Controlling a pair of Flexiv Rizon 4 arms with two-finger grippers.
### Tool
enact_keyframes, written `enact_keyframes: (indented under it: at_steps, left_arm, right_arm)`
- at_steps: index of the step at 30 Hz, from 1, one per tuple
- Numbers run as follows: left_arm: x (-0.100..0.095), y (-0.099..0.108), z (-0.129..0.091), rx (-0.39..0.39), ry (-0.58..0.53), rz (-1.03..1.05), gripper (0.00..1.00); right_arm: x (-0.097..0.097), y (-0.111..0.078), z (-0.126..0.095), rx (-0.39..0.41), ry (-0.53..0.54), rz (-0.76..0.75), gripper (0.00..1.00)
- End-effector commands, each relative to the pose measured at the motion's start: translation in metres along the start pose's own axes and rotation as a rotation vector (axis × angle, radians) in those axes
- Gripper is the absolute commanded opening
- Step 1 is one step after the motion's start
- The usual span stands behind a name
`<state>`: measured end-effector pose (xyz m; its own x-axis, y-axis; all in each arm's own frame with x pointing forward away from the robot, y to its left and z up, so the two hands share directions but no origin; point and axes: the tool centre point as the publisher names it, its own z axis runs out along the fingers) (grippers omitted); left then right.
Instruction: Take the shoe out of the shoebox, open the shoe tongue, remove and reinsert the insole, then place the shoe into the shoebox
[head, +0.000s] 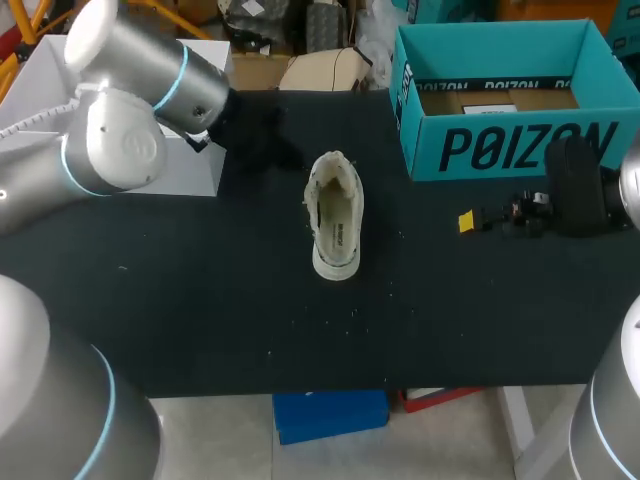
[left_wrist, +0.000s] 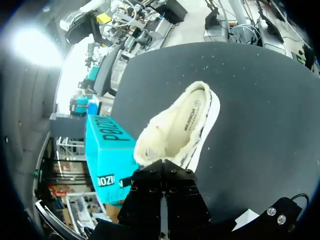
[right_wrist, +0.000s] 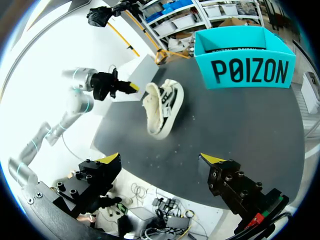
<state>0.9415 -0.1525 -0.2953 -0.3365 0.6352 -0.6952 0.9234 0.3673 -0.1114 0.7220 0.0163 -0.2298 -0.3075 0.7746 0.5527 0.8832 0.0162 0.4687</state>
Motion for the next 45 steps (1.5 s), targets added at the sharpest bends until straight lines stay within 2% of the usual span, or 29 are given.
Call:
enact_keyframes:
  at_steps: [1,12,16,22,27,30,33,36,42,45]
  left_arm:
    - [0.002,0.002,0.006,-0.059,-0.064,-0.002,0.0]
    - [-0.019,0.034,0.033,-0.083,-0.007,0.023,0.0]
    - [-0.026,0.034,0.045,-0.059,0.004,0.037,0.0]
    - [-0.021,0.008,0.064,0.021,0.043,0.056,0.0]
    - [0.002,-0.016,0.071,0.062,0.079,0.047,0.0]
    - [0.016,-0.023,0.076,0.087,0.096,0.02,0.0]
    - [0.023,-0.028,0.071,0.092,0.098,0.012,0.0]
    - [0.021,-0.029,0.056,0.088,0.097,0.023,0.0]
    - [-0.001,-0.027,0.022,0.054,0.09,0.086,0.0]
    - [-0.012,-0.02,0.018,0.037,0.087,0.111,0.0]
  right_arm:
    - [0.0,-0.001,0.001,-0.002,-0.001,0.0,1.0]
    - [0.0,-0.001,0.001,-0.002,-0.001,0.0,1.0]
    - [0.0,-0.001,0.001,-0.002,-0.001,0.0,1.0]
    - [0.0,-0.001,0.001,-0.002,-0.001,0.0,1.0]
    - [0.0,-0.001,0.001,-0.002,-0.001,0.0,1.0]
    - [0.0,-0.001,0.001,-0.002,-0.001,0.0,1.0]
    - [0.0,-0.001,0.001,-0.002,-0.001,0.0,1.0]
    - [0.0,-0.001,0.001,-0.002,-0.001,0.0,1.0]
    - [0.0,-0.001,0.001,-0.002,-0.001,0.0,1.0]
    - [0.0,-0.001,0.001,-0.002,-0.001,0.0,1.0]
